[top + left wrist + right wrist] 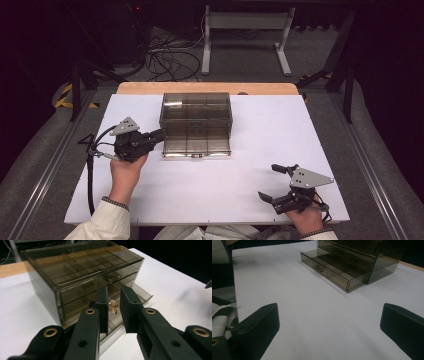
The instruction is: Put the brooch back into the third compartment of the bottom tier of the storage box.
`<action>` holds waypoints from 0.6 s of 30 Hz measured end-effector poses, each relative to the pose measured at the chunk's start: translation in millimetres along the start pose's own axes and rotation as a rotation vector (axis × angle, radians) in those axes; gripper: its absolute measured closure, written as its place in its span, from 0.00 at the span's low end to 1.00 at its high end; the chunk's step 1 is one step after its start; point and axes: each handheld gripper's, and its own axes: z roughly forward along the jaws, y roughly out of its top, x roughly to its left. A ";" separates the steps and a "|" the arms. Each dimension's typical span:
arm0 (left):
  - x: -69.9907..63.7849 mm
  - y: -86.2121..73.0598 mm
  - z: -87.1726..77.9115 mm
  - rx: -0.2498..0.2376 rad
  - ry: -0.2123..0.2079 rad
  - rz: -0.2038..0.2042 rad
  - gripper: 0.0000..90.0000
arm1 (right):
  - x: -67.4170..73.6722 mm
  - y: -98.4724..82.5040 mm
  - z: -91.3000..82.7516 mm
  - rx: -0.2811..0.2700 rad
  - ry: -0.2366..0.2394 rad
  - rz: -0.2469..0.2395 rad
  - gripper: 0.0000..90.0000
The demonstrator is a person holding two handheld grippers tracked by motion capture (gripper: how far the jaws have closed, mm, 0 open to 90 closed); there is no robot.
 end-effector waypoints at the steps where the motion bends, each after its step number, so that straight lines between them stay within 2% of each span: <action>1: -1.3 1.7 1.7 -0.002 -0.003 0.005 0.86 | 0.1 0.0 0.0 0.000 0.000 -0.001 0.03; 9: -11.4 9.8 18.3 -0.023 -0.031 -0.011 0.86 | -0.2 -0.1 0.2 0.000 0.001 0.001 0.03; 14: -20.5 13.6 29.0 -0.020 -0.030 0.029 0.86 | -0.5 -0.3 0.2 -0.002 0.003 0.003 0.03; 18: -25.2 15.0 37.7 -0.035 -0.041 0.039 0.86 | -0.5 -0.2 0.2 -0.002 0.004 0.004 0.03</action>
